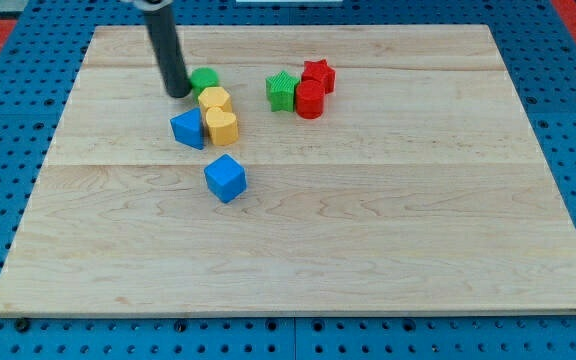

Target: Form a group of blocks with yellow and blue blocks

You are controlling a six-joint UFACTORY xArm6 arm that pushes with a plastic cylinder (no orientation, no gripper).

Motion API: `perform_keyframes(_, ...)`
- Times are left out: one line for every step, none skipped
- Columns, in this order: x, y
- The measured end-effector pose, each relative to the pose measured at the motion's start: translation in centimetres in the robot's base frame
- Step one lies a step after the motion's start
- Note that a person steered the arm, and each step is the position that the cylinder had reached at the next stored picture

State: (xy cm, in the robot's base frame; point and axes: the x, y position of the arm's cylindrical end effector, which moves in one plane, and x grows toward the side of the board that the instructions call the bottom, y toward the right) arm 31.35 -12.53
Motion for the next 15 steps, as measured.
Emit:
perform_keyframes(-1.0, 7.1)
perform_keyframes(-1.0, 15.2)
perform_keyframes(-0.8, 9.6)
perform_keyframes(3.4, 7.4)
perform_keyframes(8.5, 7.0)
perform_keyframes(8.6, 5.1)
perform_keyframes(6.9, 5.7)
perform_keyframes(3.1, 4.4)
perform_keyframes(4.5, 1.9)
perform_keyframes(0.6, 3.0)
perform_keyframes(0.3, 0.4)
perform_keyframes(4.4, -1.6)
perform_keyframes(6.5, -0.6)
perform_keyframes(2.7, 7.7)
perform_keyframes(9.4, 14.0)
